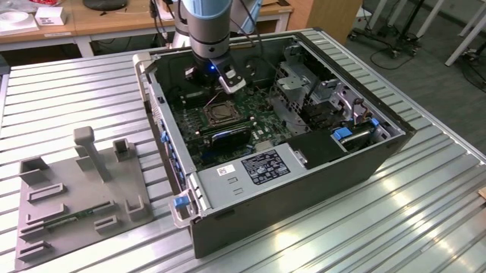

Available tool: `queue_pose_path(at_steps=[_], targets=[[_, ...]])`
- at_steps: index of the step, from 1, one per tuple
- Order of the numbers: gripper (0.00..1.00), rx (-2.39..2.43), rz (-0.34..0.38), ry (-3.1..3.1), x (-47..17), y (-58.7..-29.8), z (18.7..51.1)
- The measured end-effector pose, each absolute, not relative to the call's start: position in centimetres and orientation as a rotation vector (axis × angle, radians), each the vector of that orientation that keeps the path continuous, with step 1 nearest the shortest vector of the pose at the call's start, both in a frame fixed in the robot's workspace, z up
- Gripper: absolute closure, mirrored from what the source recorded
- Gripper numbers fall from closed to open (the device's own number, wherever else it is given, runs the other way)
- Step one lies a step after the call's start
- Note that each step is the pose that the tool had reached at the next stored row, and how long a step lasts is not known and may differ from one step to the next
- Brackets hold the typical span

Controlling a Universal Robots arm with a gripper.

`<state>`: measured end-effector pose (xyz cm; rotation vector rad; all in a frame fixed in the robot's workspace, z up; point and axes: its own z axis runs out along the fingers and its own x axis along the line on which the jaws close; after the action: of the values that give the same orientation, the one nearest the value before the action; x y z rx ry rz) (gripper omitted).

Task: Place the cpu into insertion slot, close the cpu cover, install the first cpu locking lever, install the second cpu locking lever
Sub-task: 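Install the first cpu locking lever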

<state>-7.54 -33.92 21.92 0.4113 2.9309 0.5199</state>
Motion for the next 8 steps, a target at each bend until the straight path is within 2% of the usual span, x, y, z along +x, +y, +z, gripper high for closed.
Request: queue_pose_path(at_steps=[8], targets=[[0.89,0.412,0.528,2.931,-7.18,-34.14,21.87]])
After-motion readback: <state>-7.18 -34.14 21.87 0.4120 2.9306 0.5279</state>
